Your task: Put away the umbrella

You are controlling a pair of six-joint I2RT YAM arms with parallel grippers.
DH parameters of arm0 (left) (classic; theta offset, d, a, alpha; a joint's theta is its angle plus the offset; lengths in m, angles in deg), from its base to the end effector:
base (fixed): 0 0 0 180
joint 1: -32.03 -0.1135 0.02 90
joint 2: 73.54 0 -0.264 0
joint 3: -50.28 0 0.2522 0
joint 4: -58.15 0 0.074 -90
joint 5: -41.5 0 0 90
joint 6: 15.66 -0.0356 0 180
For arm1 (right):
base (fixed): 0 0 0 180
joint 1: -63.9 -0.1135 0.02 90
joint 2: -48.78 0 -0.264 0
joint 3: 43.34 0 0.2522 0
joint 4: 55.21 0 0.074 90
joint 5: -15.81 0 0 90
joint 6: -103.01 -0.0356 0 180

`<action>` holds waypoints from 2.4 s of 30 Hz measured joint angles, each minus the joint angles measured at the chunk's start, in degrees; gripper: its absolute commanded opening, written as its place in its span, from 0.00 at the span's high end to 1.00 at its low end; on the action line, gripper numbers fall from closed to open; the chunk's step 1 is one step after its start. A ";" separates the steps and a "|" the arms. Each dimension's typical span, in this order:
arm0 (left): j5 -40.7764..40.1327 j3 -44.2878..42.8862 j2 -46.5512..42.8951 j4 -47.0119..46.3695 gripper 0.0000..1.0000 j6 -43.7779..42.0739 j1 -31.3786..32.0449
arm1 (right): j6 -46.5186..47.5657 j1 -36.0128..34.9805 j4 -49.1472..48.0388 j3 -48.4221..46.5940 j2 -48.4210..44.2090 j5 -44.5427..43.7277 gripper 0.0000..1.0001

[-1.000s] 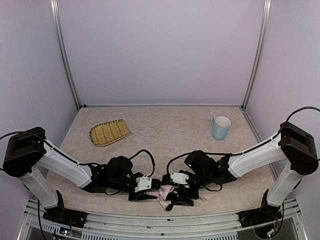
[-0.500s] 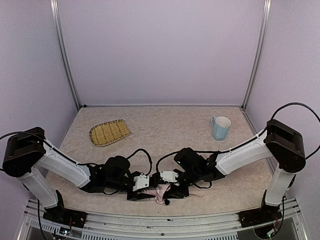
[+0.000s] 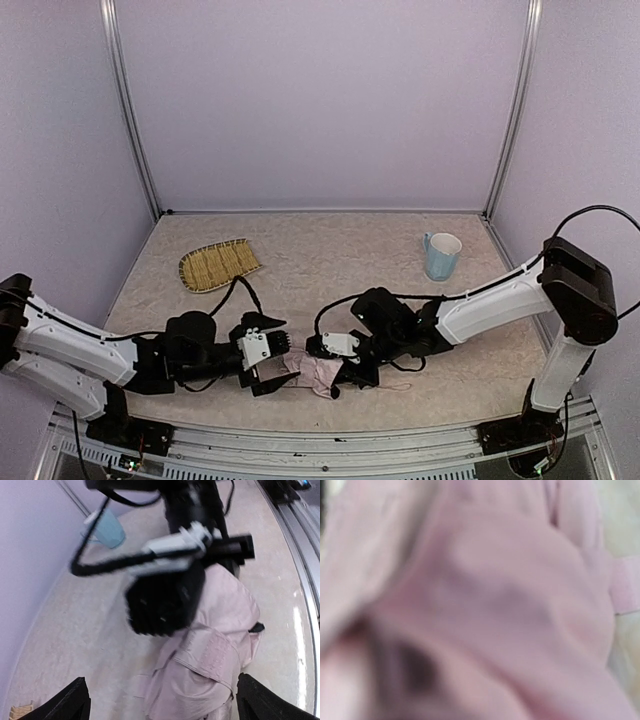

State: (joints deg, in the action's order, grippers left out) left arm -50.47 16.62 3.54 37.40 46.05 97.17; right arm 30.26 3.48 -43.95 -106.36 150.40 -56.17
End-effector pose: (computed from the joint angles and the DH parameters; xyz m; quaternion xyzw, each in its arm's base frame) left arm 0.1042 -0.2220 0.1552 0.5992 0.5775 -0.1616 0.5304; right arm 0.1582 0.3010 0.1323 -0.6236 0.6889 0.2615 0.2611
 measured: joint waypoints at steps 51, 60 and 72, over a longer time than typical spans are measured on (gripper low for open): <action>25.88 -11.93 7.65 -25.53 1.00 16.85 -5.86 | 11.74 10.82 36.65 -40.39 -15.96 7.08 1.00; 26.67 -11.47 12.04 -28.02 1.00 11.65 -12.59 | 11.39 12.02 41.48 -40.76 -21.81 13.62 1.00; 48.61 -31.69 20.98 -18.69 1.00 -2.36 -25.79 | 18.01 4.70 48.96 -32.87 -21.46 13.97 1.00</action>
State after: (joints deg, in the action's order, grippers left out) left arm -1.86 -15.07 24.53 18.72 43.69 71.38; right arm 48.27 8.18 5.01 -139.23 128.94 -42.20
